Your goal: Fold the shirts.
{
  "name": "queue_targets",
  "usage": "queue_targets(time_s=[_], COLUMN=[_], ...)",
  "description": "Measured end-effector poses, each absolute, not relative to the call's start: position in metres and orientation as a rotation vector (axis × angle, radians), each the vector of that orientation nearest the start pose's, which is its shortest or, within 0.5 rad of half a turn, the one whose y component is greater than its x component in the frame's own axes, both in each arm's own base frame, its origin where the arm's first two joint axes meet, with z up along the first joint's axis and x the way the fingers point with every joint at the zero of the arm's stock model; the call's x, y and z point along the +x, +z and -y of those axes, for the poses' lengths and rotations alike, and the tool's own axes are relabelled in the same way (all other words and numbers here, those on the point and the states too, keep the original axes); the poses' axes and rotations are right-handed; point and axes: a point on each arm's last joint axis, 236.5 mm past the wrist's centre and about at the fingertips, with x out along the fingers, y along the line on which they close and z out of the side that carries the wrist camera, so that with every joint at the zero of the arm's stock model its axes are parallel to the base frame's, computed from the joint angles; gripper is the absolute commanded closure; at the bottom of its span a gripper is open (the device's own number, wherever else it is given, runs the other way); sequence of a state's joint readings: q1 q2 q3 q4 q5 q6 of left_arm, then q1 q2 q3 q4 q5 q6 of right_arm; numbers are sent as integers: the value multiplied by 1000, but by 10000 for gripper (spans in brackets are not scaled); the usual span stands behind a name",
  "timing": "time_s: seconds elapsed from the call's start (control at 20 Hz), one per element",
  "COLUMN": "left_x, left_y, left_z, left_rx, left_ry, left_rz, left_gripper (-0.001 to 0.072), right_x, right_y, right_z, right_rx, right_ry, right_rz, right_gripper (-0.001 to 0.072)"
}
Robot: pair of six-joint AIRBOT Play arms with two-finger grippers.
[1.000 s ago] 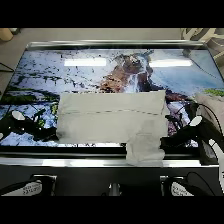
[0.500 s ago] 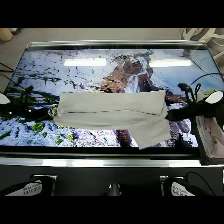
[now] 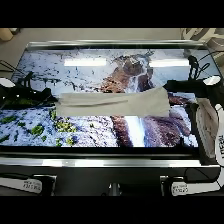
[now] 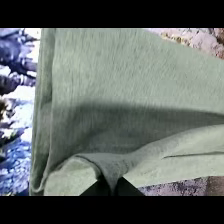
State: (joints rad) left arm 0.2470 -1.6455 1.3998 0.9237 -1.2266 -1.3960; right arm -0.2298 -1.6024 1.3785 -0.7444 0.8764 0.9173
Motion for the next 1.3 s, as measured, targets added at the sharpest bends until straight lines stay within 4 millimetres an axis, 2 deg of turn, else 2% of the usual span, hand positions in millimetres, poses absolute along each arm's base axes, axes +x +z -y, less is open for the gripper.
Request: queue_targets(time_s=[0.15, 0.2, 0.25, 0.3, 0.35, 0.4, 0.45, 0.5, 0.55, 0.6, 0.7, 0.8, 0.95, 1.05, 1.1, 1.15, 1.2, 1.25, 1.3], left_x=[475, 480, 484, 486, 487, 489, 490, 493, 494, 498, 503, 506, 506, 502, 500, 499, 496, 495, 494], left_y=[-36, -43, -49, -56, -62, -65, -66, -64, -59, -52, -31, -6, 35, 61, 73, 82, 90, 95, 97], left_z=[26, 27, 26, 26, 27, 28, 28, 26, 23, 17, 8, 7, 14, 28, 37, 47, 58, 71, 82], left_rx=[-702, -718, -733, -748, -761, -776, -783, -787, -790, -789, -777, -754, -692, -642, -616, -593, -570, -551, -536], left_ry=[-257, -255, -248, -240, -234, -226, -224, -225, -224, -221, -229, -245, -288, -330, -352, -373, -399, -423, -441], left_rz=[-1292, -1295, -1295, -1303, -1310, -1314, -1314, -1309, -1304, -1286, -1249, -1209, -1142, -1104, -1086, -1073, -1064, -1059, -1056], left_gripper=[681, 654, 511, 277, 66, 57, 59, 63, 113, 113, 112, 112, 112, 112, 112, 112, 112, 112, 150], right_x=[555, 559, 559, 559, 556, 552, 548, 544, 540, 535, 518, 499, 481, 475, 474, 474, 475, 473, 471], right_y=[14, 6, -3, -12, -22, -30, -35, -36, -36, -36, -43, -55, -76, -89, -93, -96, -100, -103, -105], right_z=[-17, -18, -19, -20, -21, -21, -20, -16, -9, 3, 26, 40, 39, 31, 24, 16, 10, 4, -1], right_rx=[320, 313, 302, 296, 285, 271, 251, 235, 217, 197, 175, 170, 203, 237, 252, 267, 282, 289, 300], right_ry=[336, 330, 329, 328, 332, 337, 341, 344, 340, 328, 307, 308, 337, 358, 371, 379, 382, 388, 395], right_rz=[-796, -801, -818, -840, -870, -898, -920, -935, -950, -966, -1032, -1114, -1209, -1251, -1262, -1270, -1278, -1290, -1303], right_gripper=[689, 688, 687, 641, 445, 151, 72, 61, 24, 17, 6, 4, 6, 10, 66, 199, 392, 668, 689])
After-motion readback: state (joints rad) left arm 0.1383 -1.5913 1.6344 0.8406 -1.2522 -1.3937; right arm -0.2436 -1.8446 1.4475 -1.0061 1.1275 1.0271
